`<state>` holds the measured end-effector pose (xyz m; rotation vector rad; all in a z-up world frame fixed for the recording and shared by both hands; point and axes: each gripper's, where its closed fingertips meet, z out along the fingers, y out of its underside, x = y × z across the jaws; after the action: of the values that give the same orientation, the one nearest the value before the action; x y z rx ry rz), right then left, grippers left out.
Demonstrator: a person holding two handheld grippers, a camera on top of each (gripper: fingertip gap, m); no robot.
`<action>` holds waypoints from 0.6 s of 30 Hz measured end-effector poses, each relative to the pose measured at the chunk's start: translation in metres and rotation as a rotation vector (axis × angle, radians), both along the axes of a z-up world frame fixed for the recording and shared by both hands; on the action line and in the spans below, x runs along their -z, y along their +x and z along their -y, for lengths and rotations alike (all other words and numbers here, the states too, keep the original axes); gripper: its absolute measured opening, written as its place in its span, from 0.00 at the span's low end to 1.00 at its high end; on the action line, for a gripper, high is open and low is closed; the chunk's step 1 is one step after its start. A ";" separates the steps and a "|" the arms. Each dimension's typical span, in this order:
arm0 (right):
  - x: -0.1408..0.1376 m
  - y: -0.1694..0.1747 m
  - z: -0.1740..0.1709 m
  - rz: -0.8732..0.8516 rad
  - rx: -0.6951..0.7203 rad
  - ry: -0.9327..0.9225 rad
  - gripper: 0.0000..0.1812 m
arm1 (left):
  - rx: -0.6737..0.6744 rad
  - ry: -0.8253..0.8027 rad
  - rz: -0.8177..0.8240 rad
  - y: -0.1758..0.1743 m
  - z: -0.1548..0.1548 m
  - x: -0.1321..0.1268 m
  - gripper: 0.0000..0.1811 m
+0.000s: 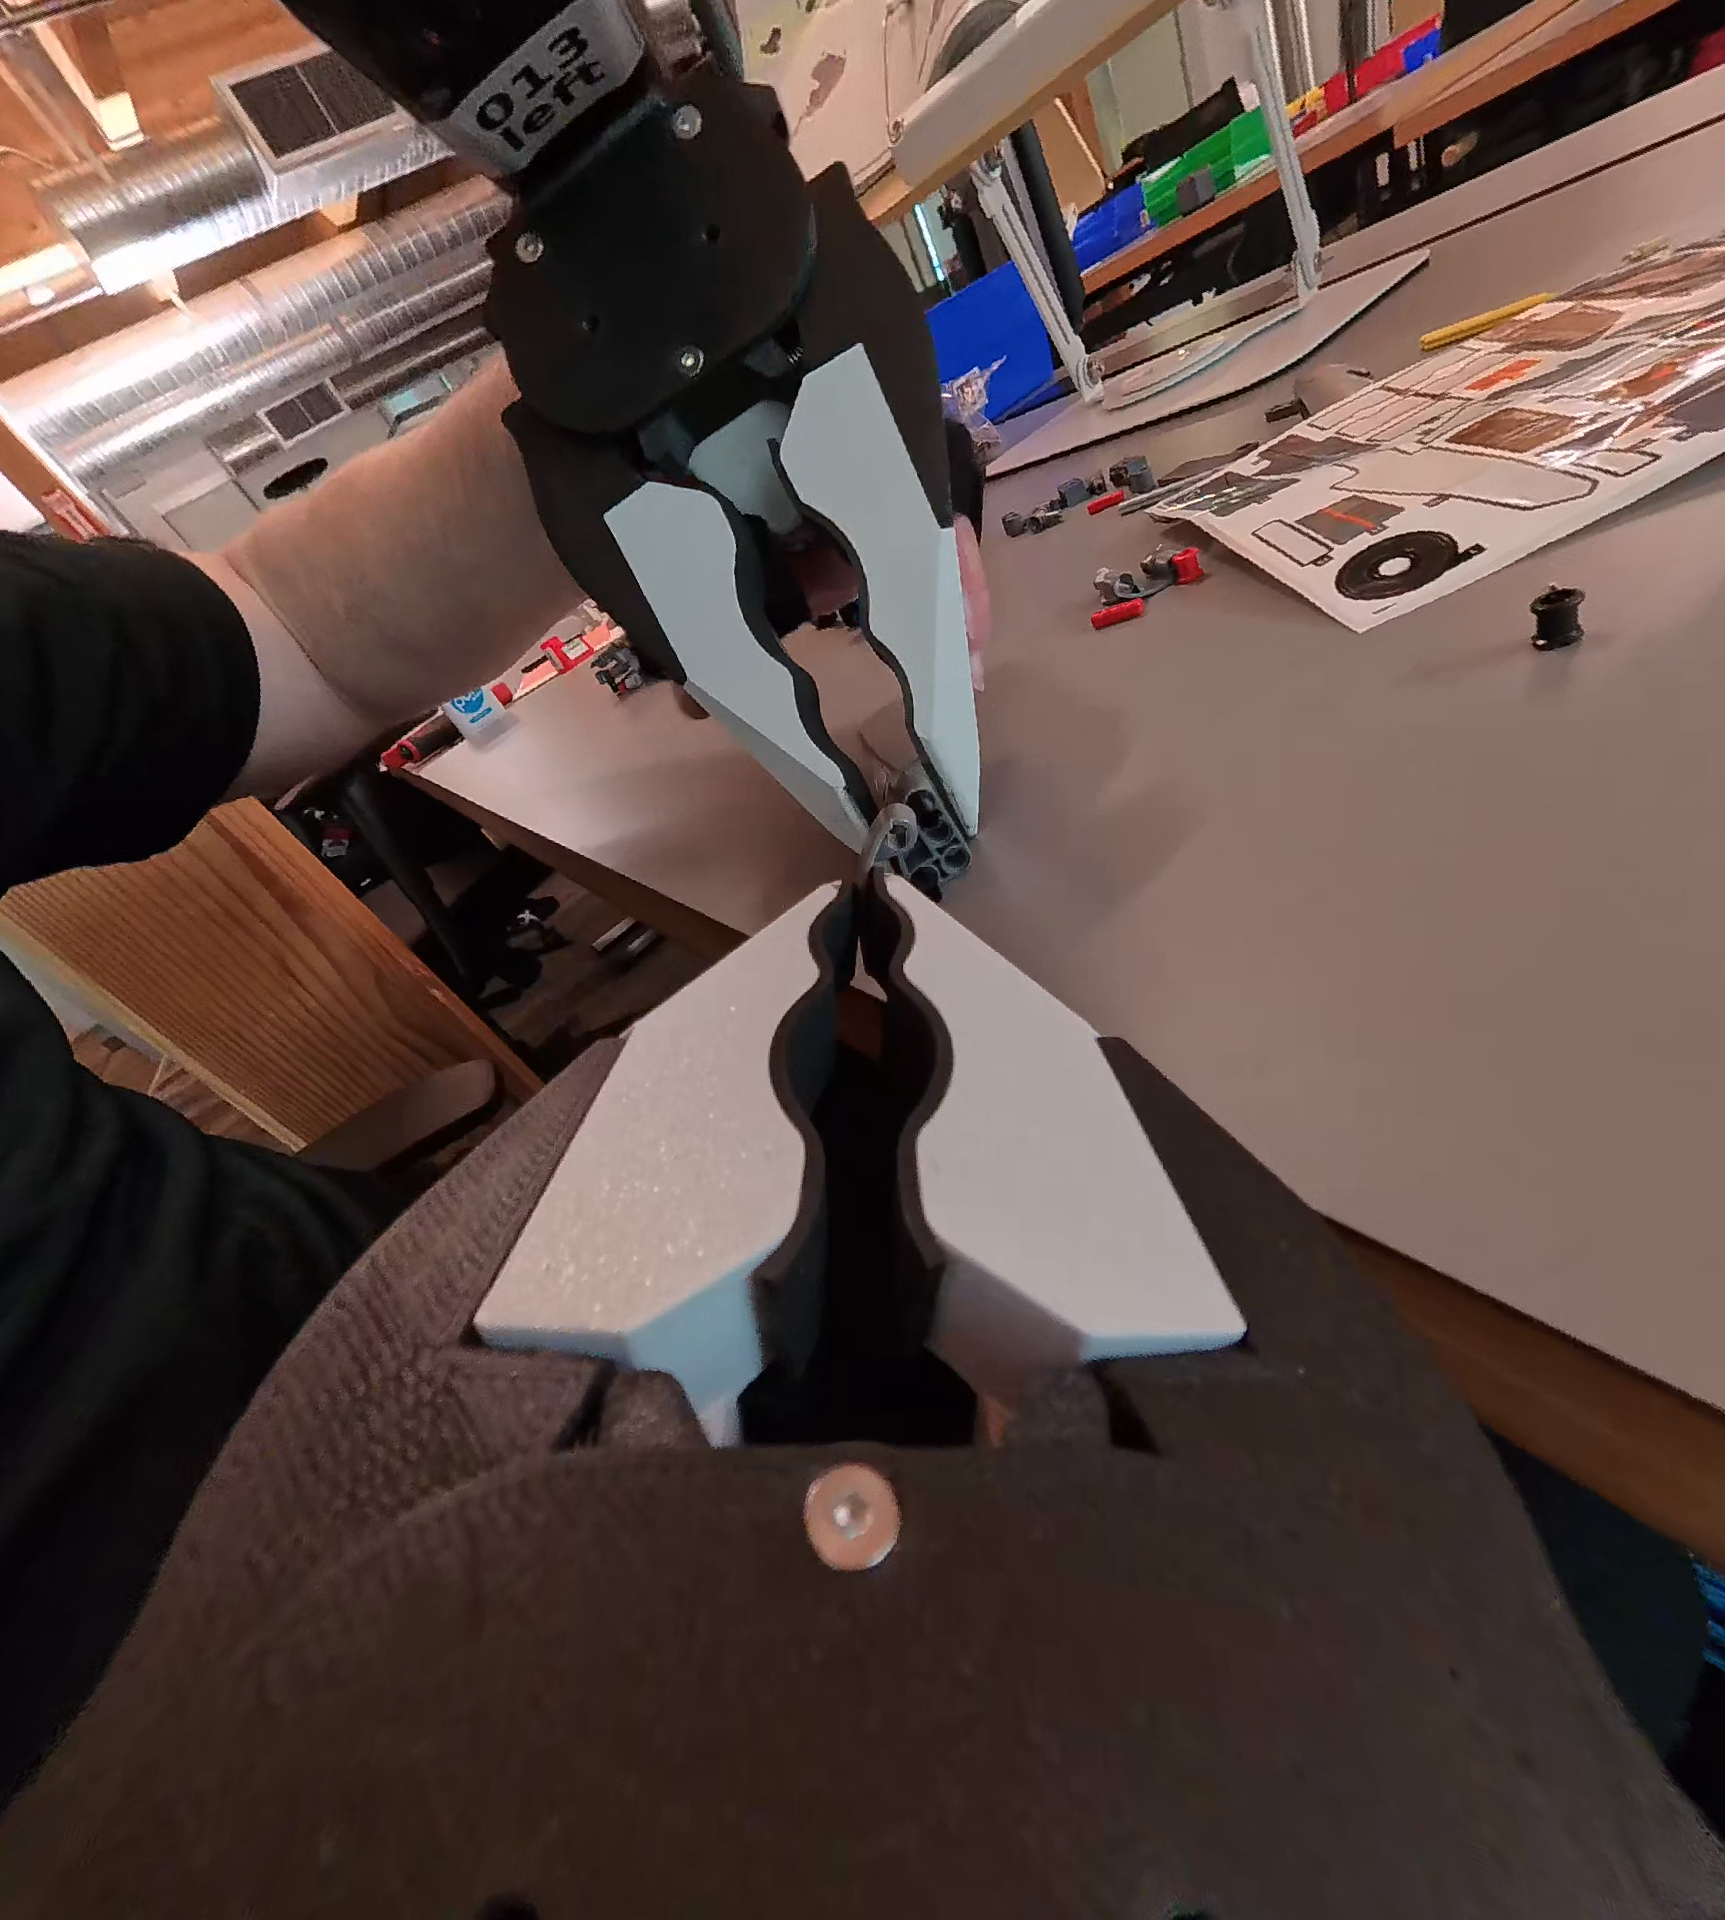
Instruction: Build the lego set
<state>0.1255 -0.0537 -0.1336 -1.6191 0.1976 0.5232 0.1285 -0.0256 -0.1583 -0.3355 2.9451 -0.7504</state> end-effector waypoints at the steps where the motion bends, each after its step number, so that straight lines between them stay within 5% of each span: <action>1: 0.000 -0.001 0.001 0.007 -0.003 0.005 0.00 | 0.013 -0.006 -0.001 -0.001 0.002 0.000 0.06; 18: 0.008 -0.007 0.015 0.185 -0.019 0.116 0.00 | 0.061 -0.147 -0.158 -0.017 0.025 -0.001 0.03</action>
<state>0.1187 -0.0685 -0.1418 -1.5472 0.0136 0.3888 0.1116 -0.0510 -0.1570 -0.3305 3.0667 -0.9954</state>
